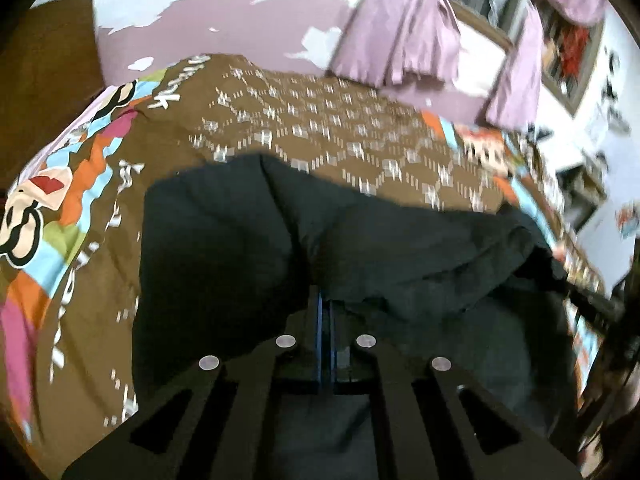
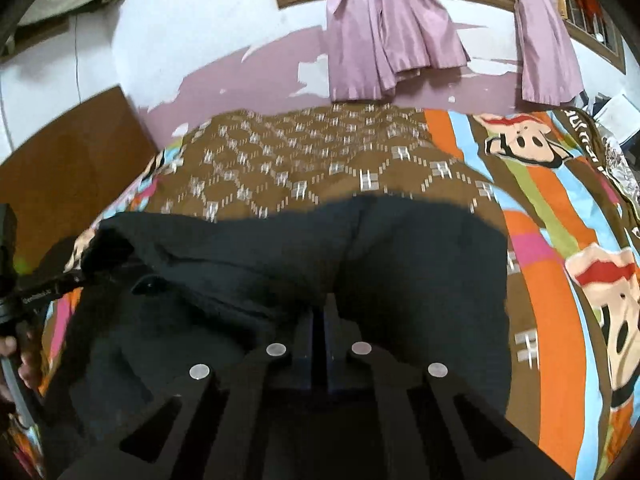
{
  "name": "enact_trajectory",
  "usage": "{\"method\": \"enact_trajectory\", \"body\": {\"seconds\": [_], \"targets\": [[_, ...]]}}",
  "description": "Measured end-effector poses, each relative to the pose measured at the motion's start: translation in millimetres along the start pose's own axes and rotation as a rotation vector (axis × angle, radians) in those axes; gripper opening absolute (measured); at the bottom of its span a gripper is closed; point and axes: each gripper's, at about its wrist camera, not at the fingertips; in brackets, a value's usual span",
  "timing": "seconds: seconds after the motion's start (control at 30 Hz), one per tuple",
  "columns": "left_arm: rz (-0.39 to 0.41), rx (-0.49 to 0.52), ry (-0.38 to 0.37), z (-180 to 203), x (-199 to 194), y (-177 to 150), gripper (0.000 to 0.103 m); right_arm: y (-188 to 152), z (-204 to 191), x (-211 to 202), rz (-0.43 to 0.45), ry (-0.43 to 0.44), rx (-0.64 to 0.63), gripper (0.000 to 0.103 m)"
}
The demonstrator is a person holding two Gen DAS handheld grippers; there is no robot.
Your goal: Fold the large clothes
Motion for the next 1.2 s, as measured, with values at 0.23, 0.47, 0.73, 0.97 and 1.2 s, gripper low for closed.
{"method": "enact_trajectory", "body": {"seconds": [0.23,0.47,0.73,0.97,1.2], "targets": [[-0.039,-0.013,0.032,-2.0,45.2,-49.0,0.0,-42.0,9.8,40.5,-0.063,-0.021,0.018,0.004],[0.007,-0.056,-0.015,-14.8,48.0,-52.6,0.0,-48.5,13.5,46.8,-0.031,0.004,0.035,0.005],[0.031,-0.046,-0.013,-11.1,41.9,-51.1,0.0,-46.5,31.2,-6.0,0.126,0.046,0.099,0.012],[0.037,-0.038,-0.01,-10.1,42.4,-51.5,0.0,2.0,1.2,4.7,0.131,0.098,0.068,0.013],[0.116,-0.047,-0.036,-12.9,21.3,-54.8,0.0,-9.4,-40.1,58.6,-0.059,0.069,-0.11,0.013]]}}
Point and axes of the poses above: each gripper's, at about its wrist camera, not at the fingertips, and x roughly the way its jaws point, z to its right, y to its top, and after that the axes turned 6 degrees about -y, right-handed
